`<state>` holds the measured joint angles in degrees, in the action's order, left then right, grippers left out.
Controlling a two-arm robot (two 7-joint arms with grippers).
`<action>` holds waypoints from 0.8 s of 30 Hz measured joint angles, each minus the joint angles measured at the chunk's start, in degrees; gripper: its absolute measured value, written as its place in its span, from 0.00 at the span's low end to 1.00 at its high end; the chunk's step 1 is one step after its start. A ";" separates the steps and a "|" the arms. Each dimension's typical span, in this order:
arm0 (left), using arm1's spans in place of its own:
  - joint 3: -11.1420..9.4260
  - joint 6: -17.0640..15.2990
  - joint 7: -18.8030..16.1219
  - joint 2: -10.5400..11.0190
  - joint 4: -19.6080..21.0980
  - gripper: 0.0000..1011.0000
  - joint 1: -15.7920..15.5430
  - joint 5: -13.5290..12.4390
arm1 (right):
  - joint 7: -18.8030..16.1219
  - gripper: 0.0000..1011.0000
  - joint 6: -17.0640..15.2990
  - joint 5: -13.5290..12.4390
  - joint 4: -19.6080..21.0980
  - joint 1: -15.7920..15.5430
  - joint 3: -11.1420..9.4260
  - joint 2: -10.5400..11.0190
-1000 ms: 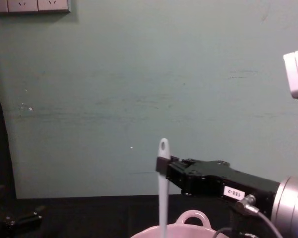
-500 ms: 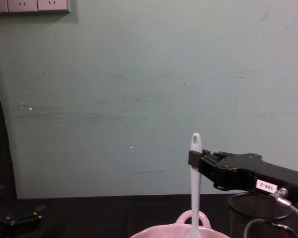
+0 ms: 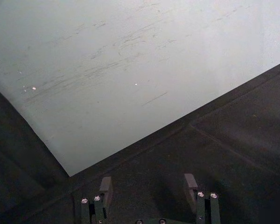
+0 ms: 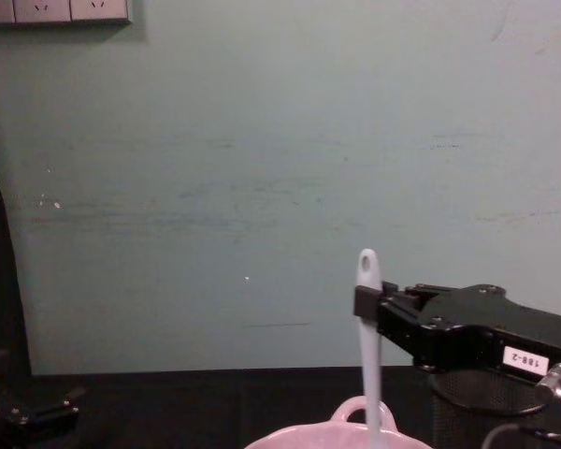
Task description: Use the one hand to pick up the spoon and stir the clear water in the bowl.
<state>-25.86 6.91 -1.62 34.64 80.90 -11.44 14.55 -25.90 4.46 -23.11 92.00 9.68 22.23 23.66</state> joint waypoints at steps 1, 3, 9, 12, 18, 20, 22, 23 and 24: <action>0.00 0.00 0.00 0.00 0.00 0.99 0.00 0.00 | -0.17 0.12 -0.03 0.02 0.30 -0.11 0.11 0.02; 0.00 0.00 0.00 0.00 0.00 0.99 0.00 0.00 | -0.75 0.12 -0.13 0.07 1.33 -0.48 0.73 0.02; 0.00 0.00 0.00 0.00 0.00 0.99 0.00 0.00 | -2.02 0.12 -0.28 0.55 2.30 -0.61 3.26 -0.82; 0.00 0.00 0.00 0.00 0.00 0.99 0.01 0.00 | -2.50 0.12 -0.24 0.90 1.85 -0.07 4.61 -1.63; 0.00 0.00 0.00 0.00 0.00 0.99 0.00 0.00 | -2.90 0.12 0.00 1.36 -0.48 1.72 5.96 -3.08; 0.00 0.00 0.00 0.00 0.00 0.99 0.00 0.00 | -2.94 0.12 0.20 1.50 -2.23 3.04 6.25 -3.83; 0.00 0.00 0.00 0.00 0.00 0.99 0.00 0.00 | -2.95 0.12 0.40 1.50 -3.47 3.91 6.25 -4.28; 0.00 0.00 0.00 0.00 0.00 0.99 0.00 0.00 | -2.95 0.12 0.40 1.50 -3.47 3.91 6.25 -4.28; 0.00 0.00 0.00 0.00 0.00 0.99 0.01 0.00 | -2.95 0.12 0.59 1.47 -4.45 4.49 6.11 -4.57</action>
<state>-25.86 6.91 -1.62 34.64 80.90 -11.43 14.55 -28.85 5.05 -21.64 87.55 14.17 28.34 19.09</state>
